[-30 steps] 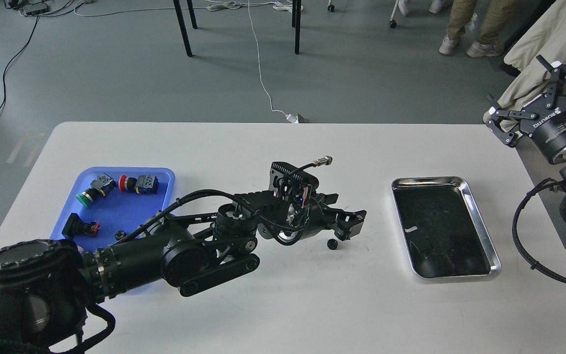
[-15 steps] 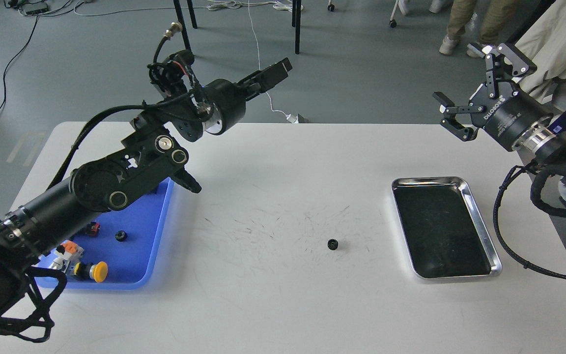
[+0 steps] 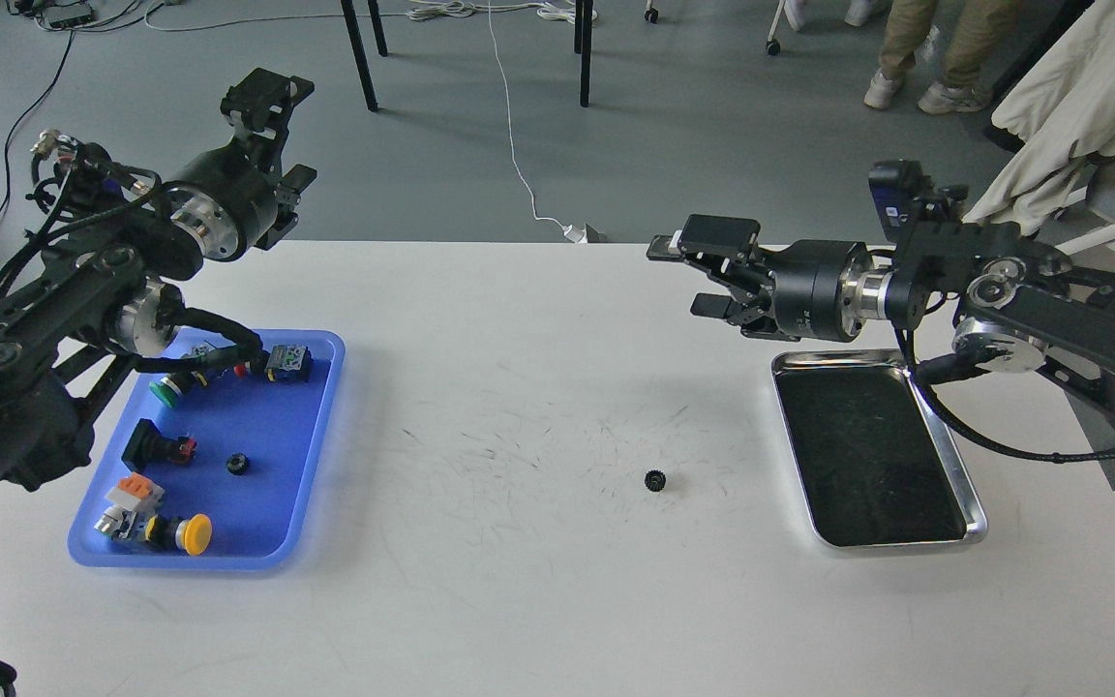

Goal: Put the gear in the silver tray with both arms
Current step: 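Reach the right gripper down and grasp the black gear on the table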

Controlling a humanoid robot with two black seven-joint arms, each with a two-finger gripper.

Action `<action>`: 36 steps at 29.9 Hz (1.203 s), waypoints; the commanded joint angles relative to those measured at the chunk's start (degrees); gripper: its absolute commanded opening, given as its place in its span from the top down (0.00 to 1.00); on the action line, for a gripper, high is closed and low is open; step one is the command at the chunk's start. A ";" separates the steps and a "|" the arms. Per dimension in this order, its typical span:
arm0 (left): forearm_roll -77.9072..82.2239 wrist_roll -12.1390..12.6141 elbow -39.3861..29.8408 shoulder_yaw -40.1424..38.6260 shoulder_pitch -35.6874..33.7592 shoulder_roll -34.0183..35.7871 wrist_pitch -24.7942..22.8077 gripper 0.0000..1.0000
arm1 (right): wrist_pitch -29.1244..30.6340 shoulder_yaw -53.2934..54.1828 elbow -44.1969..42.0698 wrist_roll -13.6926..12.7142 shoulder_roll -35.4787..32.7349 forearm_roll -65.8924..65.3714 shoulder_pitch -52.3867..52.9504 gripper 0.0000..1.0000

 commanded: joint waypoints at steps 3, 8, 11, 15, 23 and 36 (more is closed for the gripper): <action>0.31 -0.12 -0.02 -0.28 0.34 -0.13 0.04 0.02 | 0.34 -14.80 -0.26 -1.66 5.76 -5.96 6.26 0.01; 0.48 -0.21 -0.02 -0.37 0.34 -0.31 0.04 0.02 | 0.34 -21.67 -0.70 -5.79 9.54 -7.20 8.20 0.02; 0.48 -1.08 -0.02 -0.02 0.34 -0.22 0.13 0.02 | 0.52 -25.01 -1.22 -7.03 12.27 -7.28 9.61 0.02; 0.57 -1.44 -0.02 -0.01 0.42 -0.04 0.21 0.02 | 0.78 -27.21 -3.51 -7.03 16.40 -6.76 10.93 0.04; 0.57 -1.61 -0.02 -0.19 0.42 -0.04 0.30 0.02 | 3.42 -30.29 -5.88 -7.12 21.85 -5.79 12.16 0.06; 0.48 -2.40 -0.02 -0.28 0.42 0.05 0.30 0.02 | 5.09 -33.02 -8.87 -7.12 25.55 -5.44 12.86 0.17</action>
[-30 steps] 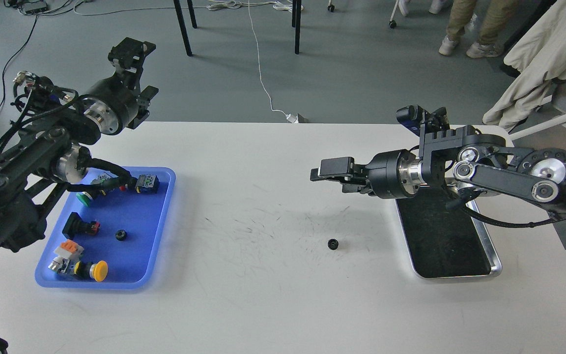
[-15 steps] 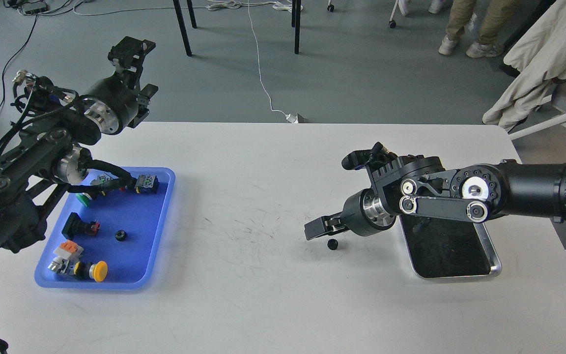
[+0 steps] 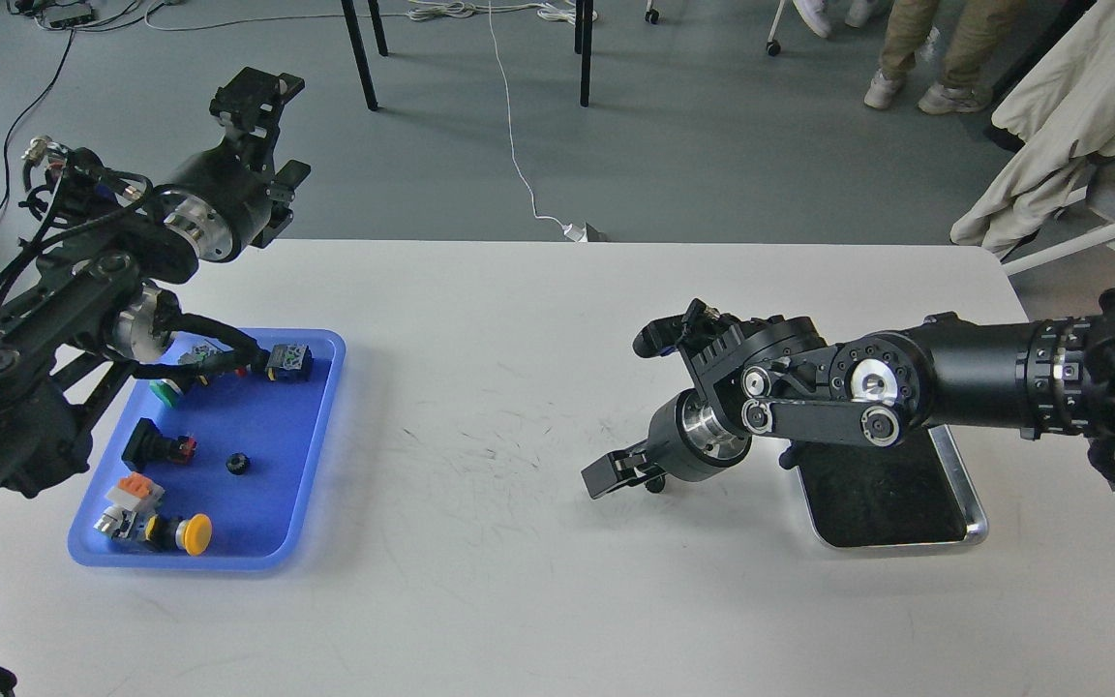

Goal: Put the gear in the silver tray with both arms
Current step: 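Reach the right gripper down and grasp the black gear on the table, then move the gear with the right gripper over the silver tray and release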

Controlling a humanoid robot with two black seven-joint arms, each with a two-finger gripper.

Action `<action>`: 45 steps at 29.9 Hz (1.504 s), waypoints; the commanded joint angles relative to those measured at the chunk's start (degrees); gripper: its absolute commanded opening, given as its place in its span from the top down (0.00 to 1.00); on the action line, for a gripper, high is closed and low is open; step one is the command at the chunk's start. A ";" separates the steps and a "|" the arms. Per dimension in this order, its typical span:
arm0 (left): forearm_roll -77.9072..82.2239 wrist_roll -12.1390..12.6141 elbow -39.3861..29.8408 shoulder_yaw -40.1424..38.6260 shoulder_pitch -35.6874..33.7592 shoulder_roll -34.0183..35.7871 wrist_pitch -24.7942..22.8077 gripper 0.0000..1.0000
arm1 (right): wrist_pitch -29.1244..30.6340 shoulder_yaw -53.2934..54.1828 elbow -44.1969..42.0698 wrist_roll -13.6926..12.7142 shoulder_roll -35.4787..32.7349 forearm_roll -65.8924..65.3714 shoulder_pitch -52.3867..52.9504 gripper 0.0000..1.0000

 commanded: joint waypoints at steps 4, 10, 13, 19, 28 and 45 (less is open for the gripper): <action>0.00 -0.02 0.00 -0.11 -0.09 0.12 0.00 0.02 | 1.85 -2.00 -0.22 0.00 0.42 -0.09 1.62 0.32; 0.00 -0.02 0.00 -0.20 -0.09 0.12 0.00 0.02 | 3.26 -3.68 0.22 0.09 0.25 -0.09 2.68 0.44; 0.00 -0.02 -0.09 -0.20 -0.09 0.12 0.00 0.02 | 3.31 -3.77 0.31 0.09 0.25 -0.09 3.30 0.53; 0.00 -0.37 0.00 -0.20 -0.09 0.38 0.00 0.02 | 3.31 -3.86 0.31 0.09 0.42 -0.26 3.91 0.68; 0.00 -0.46 0.00 -0.20 -0.09 0.38 0.09 0.02 | 3.31 -5.00 0.31 0.18 0.86 -0.53 4.00 0.81; 0.00 -0.46 0.00 -0.20 -0.44 0.38 0.09 0.02 | 3.31 0.18 8.47 1.58 -17.39 0.00 13.49 0.98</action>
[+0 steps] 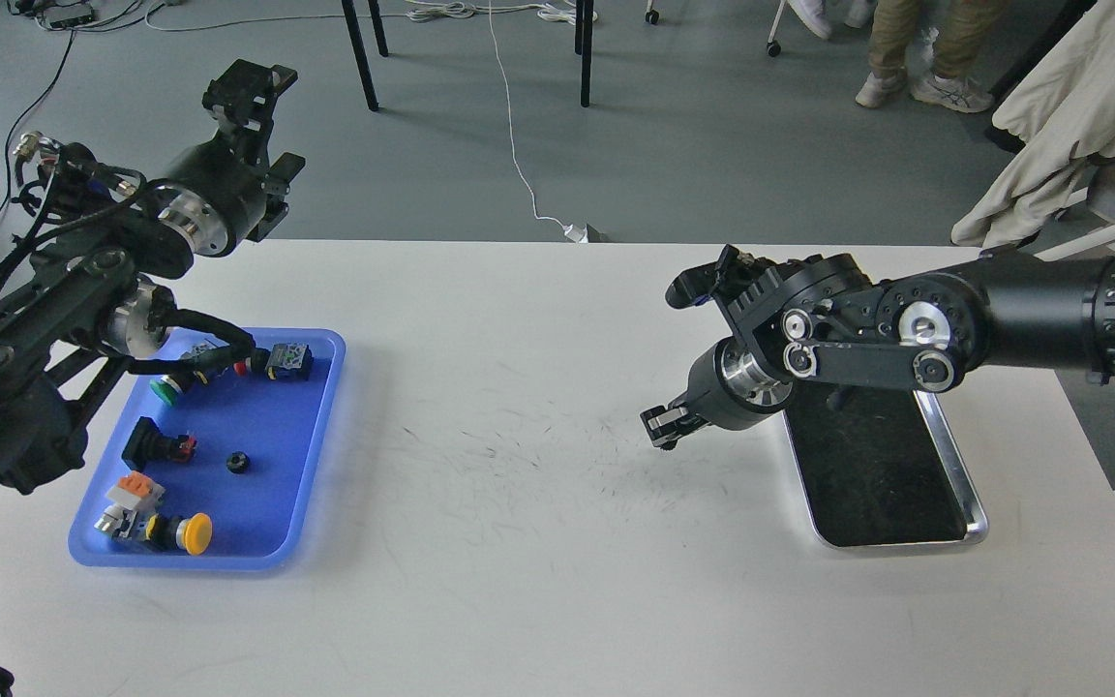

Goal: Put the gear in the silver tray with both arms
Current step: 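Move the gear with the right gripper over the silver tray and release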

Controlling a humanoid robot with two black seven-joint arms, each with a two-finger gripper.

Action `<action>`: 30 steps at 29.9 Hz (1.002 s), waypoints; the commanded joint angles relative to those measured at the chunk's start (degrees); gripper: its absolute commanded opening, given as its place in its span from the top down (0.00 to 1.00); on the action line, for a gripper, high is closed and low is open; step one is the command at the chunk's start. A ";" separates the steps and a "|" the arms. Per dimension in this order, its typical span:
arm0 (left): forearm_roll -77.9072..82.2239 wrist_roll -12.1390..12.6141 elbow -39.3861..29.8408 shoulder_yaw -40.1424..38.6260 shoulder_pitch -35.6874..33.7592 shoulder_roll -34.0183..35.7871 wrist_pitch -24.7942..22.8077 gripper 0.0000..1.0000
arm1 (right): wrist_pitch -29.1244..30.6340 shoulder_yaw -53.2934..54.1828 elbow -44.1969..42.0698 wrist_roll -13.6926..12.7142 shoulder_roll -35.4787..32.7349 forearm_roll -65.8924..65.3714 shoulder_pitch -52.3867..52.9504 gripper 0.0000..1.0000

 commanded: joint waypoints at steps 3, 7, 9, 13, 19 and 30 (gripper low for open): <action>0.00 0.02 0.01 0.01 -0.24 -0.20 0.08 0.02 | -0.02 4.39 3.30 1.17 -16.06 -0.86 2.84 0.98; 0.00 0.11 0.01 0.01 -0.51 -0.64 0.08 0.02 | -0.02 4.22 1.89 2.75 -23.45 -3.57 1.17 0.98; 0.00 0.11 0.01 0.09 -0.59 -0.72 0.08 0.02 | -0.02 4.83 -0.04 3.46 -25.74 -5.51 -1.80 0.98; 0.00 0.11 0.01 0.18 -0.77 -0.81 0.08 0.02 | -0.02 6.76 -3.20 3.64 -25.75 -5.96 -8.57 0.98; 0.00 0.11 0.01 0.27 -0.77 -0.81 0.08 0.02 | -0.02 8.79 -6.72 3.64 -23.91 -6.05 -15.96 0.96; 0.00 0.11 0.01 0.45 -0.77 -0.81 0.08 0.02 | -0.02 8.88 -9.54 3.64 -19.51 -6.05 -19.22 0.85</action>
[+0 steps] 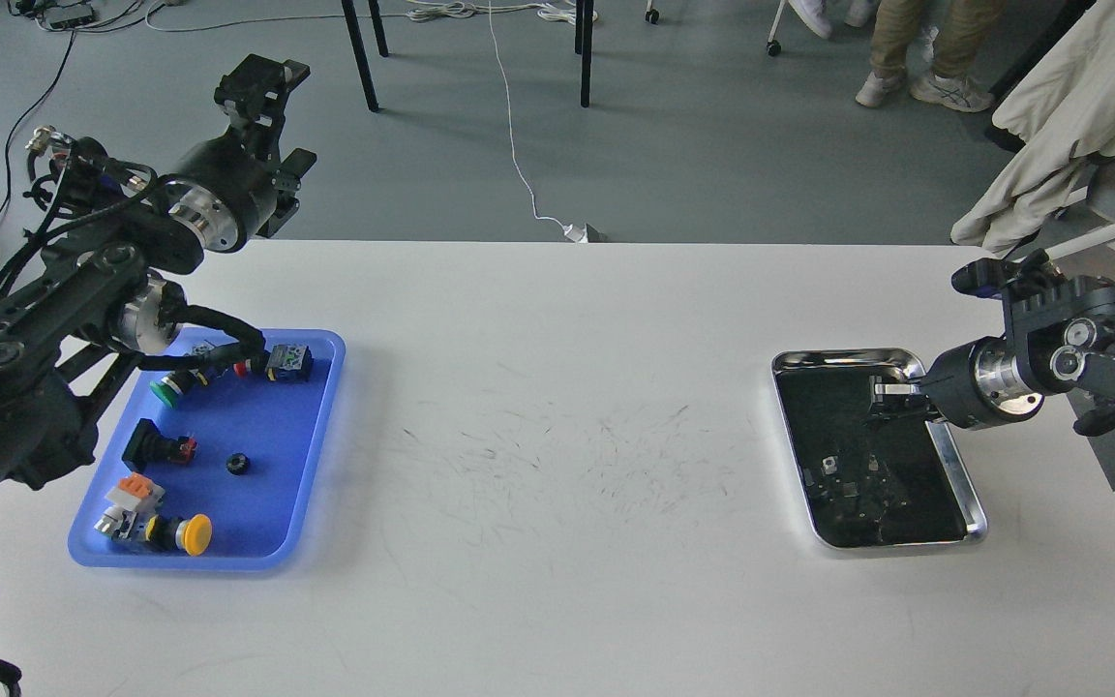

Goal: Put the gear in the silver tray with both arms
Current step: 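Move the gear with the right gripper over the silver tray and release, then lift the right gripper away from the silver tray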

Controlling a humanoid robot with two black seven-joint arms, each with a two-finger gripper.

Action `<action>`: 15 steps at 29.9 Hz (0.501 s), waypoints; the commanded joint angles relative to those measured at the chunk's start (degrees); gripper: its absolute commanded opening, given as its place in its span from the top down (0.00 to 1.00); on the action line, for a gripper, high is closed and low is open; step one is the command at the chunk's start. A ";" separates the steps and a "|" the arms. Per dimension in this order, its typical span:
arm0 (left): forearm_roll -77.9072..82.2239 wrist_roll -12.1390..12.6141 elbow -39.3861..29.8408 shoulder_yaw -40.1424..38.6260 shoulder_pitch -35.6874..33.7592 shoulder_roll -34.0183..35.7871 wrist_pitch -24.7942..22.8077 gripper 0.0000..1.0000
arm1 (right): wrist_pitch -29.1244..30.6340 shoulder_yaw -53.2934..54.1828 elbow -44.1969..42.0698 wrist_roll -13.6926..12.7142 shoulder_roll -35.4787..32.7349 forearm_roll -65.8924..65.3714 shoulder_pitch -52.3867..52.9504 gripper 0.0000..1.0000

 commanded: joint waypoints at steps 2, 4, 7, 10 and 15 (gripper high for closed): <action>0.00 0.00 0.00 0.00 0.00 0.00 0.00 0.02 | -0.22 -0.01 -0.95 -0.09 1.69 0.01 -0.85 0.71; 0.00 0.00 0.00 0.00 0.00 0.09 0.00 0.02 | -0.74 0.08 -1.04 -0.09 1.69 0.01 -0.94 0.44; 0.00 0.00 0.00 0.00 0.00 0.09 -0.09 0.02 | -0.92 0.86 -0.87 -0.09 1.69 0.36 -0.59 0.10; 0.00 0.00 0.00 0.09 -0.09 0.09 -0.09 0.02 | -0.66 3.85 -0.86 -0.09 0.81 0.54 -0.32 0.06; 0.09 0.09 0.00 0.35 -0.61 0.09 -0.09 0.02 | -0.22 10.78 -0.34 -0.09 -3.13 0.89 0.55 0.05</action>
